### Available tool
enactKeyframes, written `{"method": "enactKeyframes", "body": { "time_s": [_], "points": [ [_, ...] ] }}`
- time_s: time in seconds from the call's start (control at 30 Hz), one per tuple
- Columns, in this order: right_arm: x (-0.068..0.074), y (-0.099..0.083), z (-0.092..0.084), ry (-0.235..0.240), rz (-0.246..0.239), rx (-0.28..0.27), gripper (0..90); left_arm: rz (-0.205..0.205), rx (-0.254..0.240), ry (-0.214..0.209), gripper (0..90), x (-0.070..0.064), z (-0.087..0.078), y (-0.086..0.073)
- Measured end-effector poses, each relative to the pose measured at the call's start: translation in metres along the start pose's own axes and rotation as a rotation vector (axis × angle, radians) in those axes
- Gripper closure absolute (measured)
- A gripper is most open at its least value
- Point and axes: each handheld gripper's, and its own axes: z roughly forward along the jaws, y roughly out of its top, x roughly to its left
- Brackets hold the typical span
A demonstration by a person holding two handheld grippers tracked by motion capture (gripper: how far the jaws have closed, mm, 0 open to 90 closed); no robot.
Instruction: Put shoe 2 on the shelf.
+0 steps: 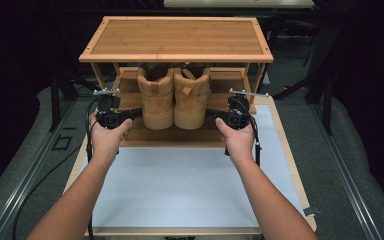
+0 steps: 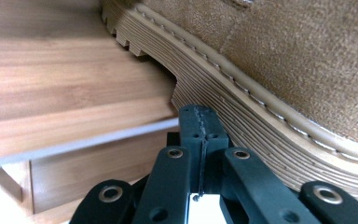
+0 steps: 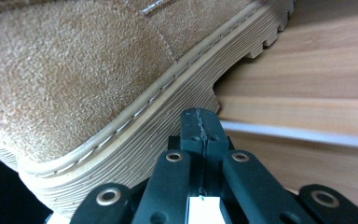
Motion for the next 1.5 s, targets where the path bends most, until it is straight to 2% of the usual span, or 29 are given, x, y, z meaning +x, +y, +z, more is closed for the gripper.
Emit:
{"method": "enactKeyframes", "body": {
  "time_s": [0.13,0.17,0.23,0.43,0.57,0.63,0.73,0.83,1.0,1.07,1.2,1.3,1.37,1.4,1.5],
  "points": [
    [-0.003,0.005,0.002,-0.007,0.01,-0.017,90.0,-0.004,-0.01,0.001,90.0,0.0,0.004,0.005],
    [-0.004,0.009,0.004,-0.001,0.02,-0.022,90.0,-0.016,-0.013,0.007,90.0,0.002,0.008,0.008],
    [-0.004,0.011,0.006,-0.011,0.021,-0.016,90.0,-0.014,-0.018,0.022,90.0,0.004,0.012,0.01],
    [-0.01,0.019,0.013,-0.035,0.027,-0.022,90.0,-0.02,-0.011,0.004,90.0,0.005,0.021,0.015],
    [-0.014,0.019,0.018,-0.038,0.041,-0.015,90.0,-0.028,-0.013,0.026,90.0,0.008,0.029,0.015],
    [-0.014,0.019,0.021,-0.056,0.033,-0.017,90.0,-0.031,-0.012,0.025,90.0,0.01,0.031,0.015],
    [-0.016,0.02,0.022,-0.047,0.04,-0.022,90.0,-0.037,-0.012,0.017,90.0,0.01,0.033,0.016],
    [-0.019,0.024,0.025,-0.066,0.046,-0.027,90.0,-0.047,-0.016,0.014,90.0,0.01,0.037,0.018],
    [-0.019,0.027,0.025,-0.06,0.05,-0.031,90.0,-0.04,-0.013,0.01,90.0,0.01,0.036,0.018],
    [-0.018,0.026,0.026,-0.087,0.029,-0.013,90.0,-0.039,-0.01,0.013,90.0,0.01,0.036,0.017],
    [-0.019,0.026,0.024,-0.075,0.028,-0.004,90.0,-0.032,-0.007,0.011,90.0,0.01,0.036,0.017],
    [-0.018,0.025,0.022,-0.059,0.022,-0.035,90.0,-0.039,-0.006,0.01,89.9,0.009,0.033,0.018],
    [-0.017,0.024,0.02,-0.058,0.008,-0.034,90.0,-0.029,0.001,0.013,89.6,0.008,0.031,0.019],
    [-0.016,0.024,0.019,-0.058,0.005,-0.03,90.0,-0.025,-0.001,0.002,89.3,0.008,0.029,0.02],
    [-0.014,0.024,0.016,-0.054,-0.003,-0.02,90.0,-0.028,-0.004,-0.001,88.7,0.009,0.025,0.02]
  ]
}}
